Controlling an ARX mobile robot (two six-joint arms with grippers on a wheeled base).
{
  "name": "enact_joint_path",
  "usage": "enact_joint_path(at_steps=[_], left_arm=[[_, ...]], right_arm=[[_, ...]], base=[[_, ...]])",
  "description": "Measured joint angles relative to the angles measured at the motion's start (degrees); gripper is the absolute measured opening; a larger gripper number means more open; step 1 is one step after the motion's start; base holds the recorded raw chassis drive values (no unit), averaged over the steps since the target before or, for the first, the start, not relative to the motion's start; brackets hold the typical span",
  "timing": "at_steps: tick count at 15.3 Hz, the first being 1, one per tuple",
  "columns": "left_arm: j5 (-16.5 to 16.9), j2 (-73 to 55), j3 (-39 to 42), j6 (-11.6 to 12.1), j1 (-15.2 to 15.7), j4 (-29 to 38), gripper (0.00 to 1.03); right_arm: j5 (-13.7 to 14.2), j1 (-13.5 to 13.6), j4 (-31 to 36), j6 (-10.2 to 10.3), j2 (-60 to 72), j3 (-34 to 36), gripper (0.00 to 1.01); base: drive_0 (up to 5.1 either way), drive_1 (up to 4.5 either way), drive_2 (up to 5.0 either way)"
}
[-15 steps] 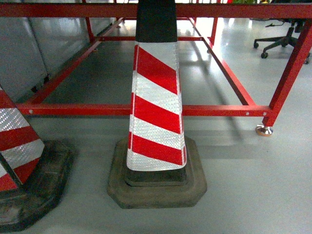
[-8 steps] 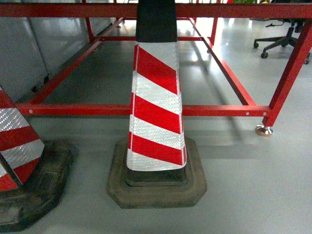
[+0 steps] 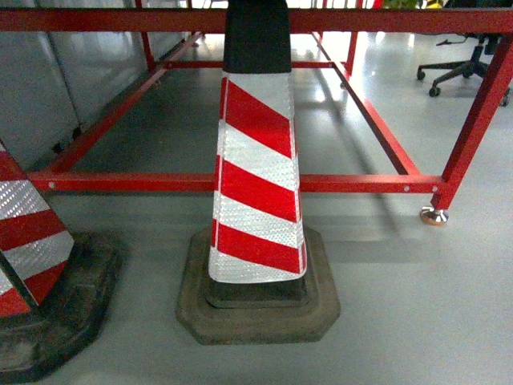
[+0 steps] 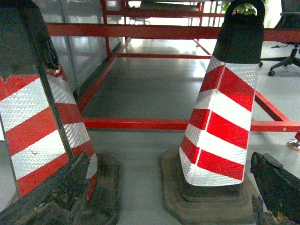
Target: Sort blue parts and orange caps into right shelf containers
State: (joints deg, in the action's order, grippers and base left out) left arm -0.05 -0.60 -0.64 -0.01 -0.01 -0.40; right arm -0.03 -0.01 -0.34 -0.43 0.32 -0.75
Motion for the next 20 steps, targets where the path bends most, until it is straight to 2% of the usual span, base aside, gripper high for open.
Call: enact_joint_path(at_steps=[20], left_arm=[[0.02, 0.00, 0.00, 0.02, 0.00, 0.17, 0.98]], right_arm=[[0.02, 0.00, 0.07, 0.39, 0.00, 0.00, 0.98]], base=[[0.0, 0.00, 0.0]])
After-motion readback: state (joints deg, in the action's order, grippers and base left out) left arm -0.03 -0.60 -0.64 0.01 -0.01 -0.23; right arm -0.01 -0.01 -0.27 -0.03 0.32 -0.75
